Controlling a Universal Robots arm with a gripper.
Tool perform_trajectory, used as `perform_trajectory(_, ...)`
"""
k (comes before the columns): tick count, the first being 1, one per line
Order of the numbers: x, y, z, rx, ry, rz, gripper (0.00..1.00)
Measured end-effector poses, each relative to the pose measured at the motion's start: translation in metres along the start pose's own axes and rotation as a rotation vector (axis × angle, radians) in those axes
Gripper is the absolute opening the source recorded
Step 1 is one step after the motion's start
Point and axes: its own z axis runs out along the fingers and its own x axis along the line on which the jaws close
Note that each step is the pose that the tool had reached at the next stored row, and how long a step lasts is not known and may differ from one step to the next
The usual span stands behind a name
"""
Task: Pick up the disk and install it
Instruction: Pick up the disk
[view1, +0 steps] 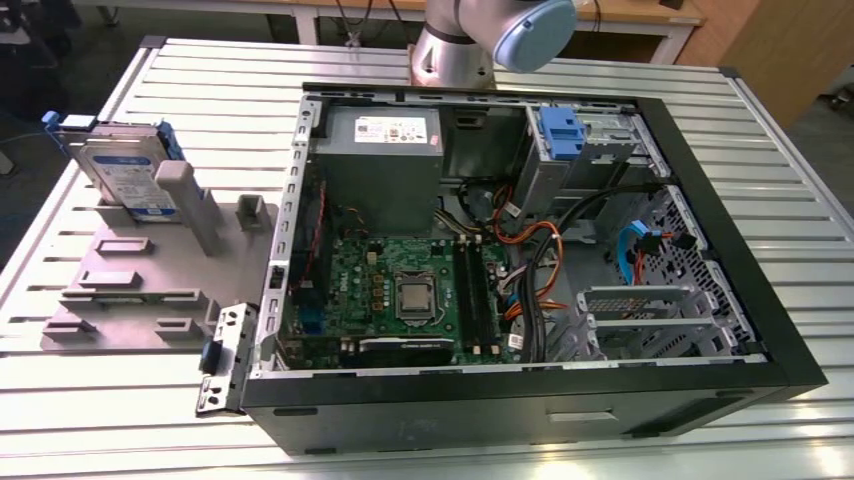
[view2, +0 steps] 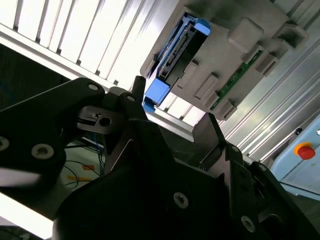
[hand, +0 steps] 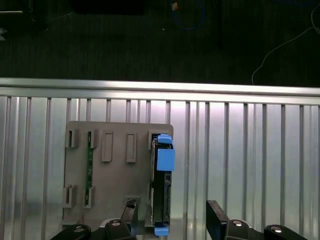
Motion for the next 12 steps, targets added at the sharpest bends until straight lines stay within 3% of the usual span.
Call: perform_trajectory(12, -0.0016, 0.0009, -0.0424, 0.0001, -0.0001, 0.000, 0.65)
